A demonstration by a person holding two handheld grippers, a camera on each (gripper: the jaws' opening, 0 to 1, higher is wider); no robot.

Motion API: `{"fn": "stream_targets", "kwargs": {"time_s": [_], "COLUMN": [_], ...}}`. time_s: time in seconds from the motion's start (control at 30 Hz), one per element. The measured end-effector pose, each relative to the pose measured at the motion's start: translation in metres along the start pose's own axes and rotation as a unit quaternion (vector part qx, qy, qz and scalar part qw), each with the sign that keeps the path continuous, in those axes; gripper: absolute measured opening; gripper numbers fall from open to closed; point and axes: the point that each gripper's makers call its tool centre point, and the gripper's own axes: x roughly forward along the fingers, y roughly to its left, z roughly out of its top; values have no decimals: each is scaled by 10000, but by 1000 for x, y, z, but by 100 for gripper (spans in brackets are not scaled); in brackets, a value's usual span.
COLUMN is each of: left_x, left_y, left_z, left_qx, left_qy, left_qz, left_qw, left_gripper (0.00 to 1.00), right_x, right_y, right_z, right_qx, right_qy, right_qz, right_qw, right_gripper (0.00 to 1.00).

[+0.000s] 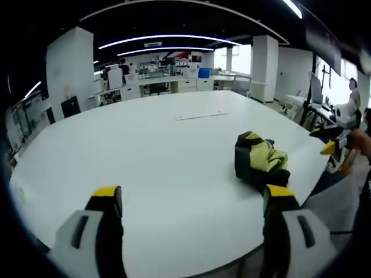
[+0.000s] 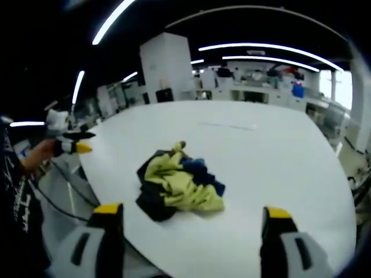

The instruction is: Fold the garment on the visible template until the final outline fits inside the template.

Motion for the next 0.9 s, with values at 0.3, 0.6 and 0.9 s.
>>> {"fn": "stream_targets", "kwargs": {"time_s": [0.3,0.6,0.9], "left_x": [0,1,10], "left_y": [-2,0,-8], "left_z": [-1,5,12], "left_qx": [42,56,67], "left_qy": [62,-5,-112], "left_qz": [16,29,-84], "left_qw": [10000,10000,9999], "left_gripper": [99,99,97], "right_x": [1,4,6], "right_y": [-1,-8,-8], "right_z": [-1,4,10], "right_qx": [-4,-165,-138], "right_qy": [-22,-36,-225], "right_qz": [6,-8,104], "right_qw": [10000,9999,9996], "right_gripper": [99,99,99]}}
